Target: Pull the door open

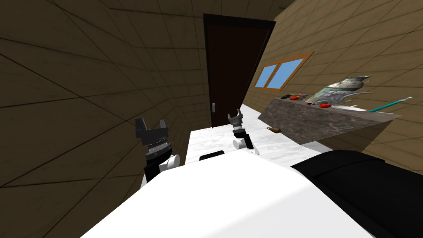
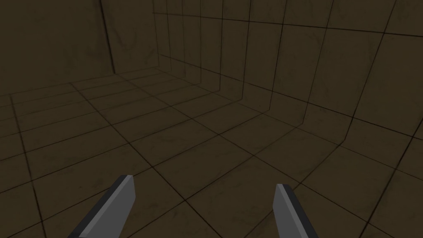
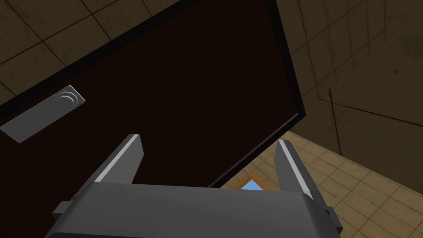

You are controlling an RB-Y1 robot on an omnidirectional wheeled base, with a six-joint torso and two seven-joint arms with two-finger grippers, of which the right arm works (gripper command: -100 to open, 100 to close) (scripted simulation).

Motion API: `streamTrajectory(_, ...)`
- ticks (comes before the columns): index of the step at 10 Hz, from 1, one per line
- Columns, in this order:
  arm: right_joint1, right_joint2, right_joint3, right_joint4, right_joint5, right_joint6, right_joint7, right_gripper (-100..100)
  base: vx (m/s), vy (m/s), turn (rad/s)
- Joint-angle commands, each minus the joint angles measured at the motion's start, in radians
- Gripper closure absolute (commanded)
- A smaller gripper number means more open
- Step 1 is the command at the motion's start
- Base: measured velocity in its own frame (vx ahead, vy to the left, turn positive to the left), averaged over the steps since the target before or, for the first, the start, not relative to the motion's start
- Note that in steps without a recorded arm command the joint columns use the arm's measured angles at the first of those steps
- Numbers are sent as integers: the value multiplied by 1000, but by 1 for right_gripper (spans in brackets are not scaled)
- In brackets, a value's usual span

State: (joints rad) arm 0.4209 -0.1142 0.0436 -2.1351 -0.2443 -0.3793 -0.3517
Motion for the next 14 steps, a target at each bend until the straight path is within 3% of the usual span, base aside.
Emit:
streamTrajectory(1,-14,-8,10,28,-24,2,-29,-100,118,0,7)
streamTrajectory(14,-145,-81,81,288,-219,-3,-256,-100,98,-3,5)
